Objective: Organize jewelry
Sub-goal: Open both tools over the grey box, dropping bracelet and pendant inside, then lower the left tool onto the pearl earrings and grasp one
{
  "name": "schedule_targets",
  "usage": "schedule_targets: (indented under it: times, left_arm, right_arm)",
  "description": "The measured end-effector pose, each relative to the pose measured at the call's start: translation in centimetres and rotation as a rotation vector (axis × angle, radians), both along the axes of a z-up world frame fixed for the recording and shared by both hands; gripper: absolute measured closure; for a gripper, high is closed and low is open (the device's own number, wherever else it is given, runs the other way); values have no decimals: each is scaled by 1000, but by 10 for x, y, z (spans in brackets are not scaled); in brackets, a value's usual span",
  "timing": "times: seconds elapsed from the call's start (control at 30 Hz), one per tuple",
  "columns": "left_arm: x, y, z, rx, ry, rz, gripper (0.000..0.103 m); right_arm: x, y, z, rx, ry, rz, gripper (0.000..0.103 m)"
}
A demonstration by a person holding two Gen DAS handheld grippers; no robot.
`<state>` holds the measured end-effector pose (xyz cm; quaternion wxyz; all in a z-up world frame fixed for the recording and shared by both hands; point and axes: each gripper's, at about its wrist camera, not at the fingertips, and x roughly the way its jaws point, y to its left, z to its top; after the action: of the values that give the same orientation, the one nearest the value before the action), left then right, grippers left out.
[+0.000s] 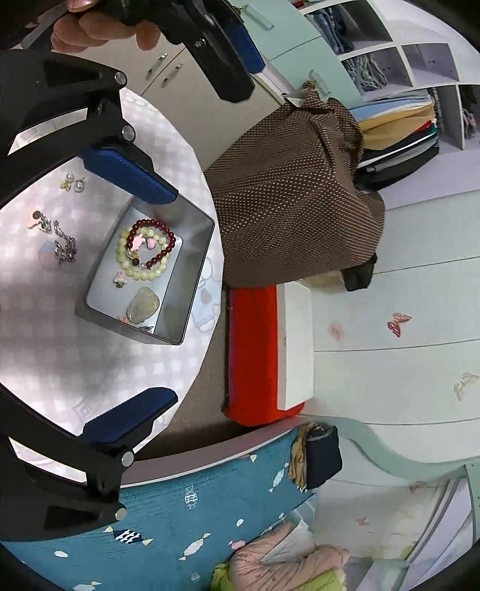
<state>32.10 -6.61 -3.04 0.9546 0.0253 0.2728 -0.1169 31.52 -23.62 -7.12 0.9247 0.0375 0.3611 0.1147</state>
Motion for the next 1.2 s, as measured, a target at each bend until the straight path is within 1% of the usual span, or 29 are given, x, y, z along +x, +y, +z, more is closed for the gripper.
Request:
schedule_targets:
  times: [0.27,0.43,0.6,0.87,0.97,1.1,1.2]
  left_arm:
    - [-38,15,16,-7,-47,50,5]
    - [-59,24,18,-14,-59,69,5]
    - [-79,36,15,-34,-57,93,5]
    - [-103,56,3,-38,-46,133,5]
    - [-111,60,-5,-12,-43,145,5]
    - [-113,63,-23,-8,-6,139,5]
    - [-113,61,-42,3,34,133,5]
  right_arm:
    - [-36,1,26,25,-79,-31,7]
    - [-60,1,43,19,-135,-34,7]
    - [-78,0,51,18,-164,-39,7]
    - [-110,-2,62,22,-214,-36,7]
    - [-121,-2,62,15,-226,-38,7]
    - [-130,-2,55,1,-222,-47,7]
    - [-132,-1,43,-9,-197,-46,7]
